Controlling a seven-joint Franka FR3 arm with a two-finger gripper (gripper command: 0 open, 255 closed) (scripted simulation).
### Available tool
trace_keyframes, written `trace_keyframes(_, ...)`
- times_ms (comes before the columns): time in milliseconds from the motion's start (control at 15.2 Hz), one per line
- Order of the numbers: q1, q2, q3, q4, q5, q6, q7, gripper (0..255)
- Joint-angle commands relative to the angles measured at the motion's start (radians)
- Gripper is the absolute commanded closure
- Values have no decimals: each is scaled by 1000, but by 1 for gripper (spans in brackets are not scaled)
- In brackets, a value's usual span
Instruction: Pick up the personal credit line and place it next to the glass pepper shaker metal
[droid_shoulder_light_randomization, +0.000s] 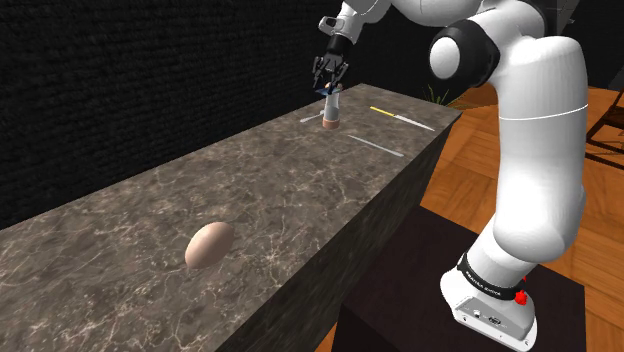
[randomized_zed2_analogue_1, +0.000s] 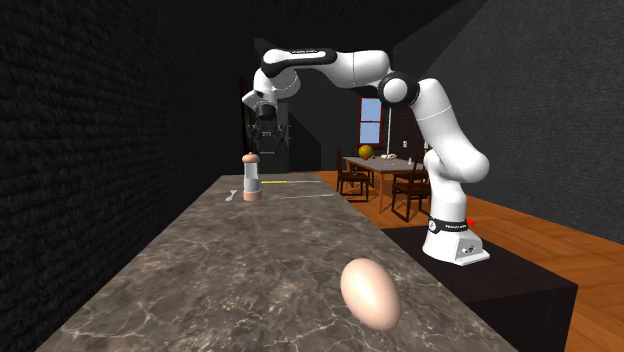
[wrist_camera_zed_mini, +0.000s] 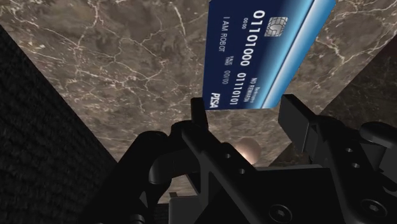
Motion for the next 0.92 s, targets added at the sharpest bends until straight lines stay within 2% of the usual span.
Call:
trace_keyframes(0,7,-6,-1,-34,-4,25,-13,255)
trace_keyframes(858,34,1,1,-193,-3,166,-95,255)
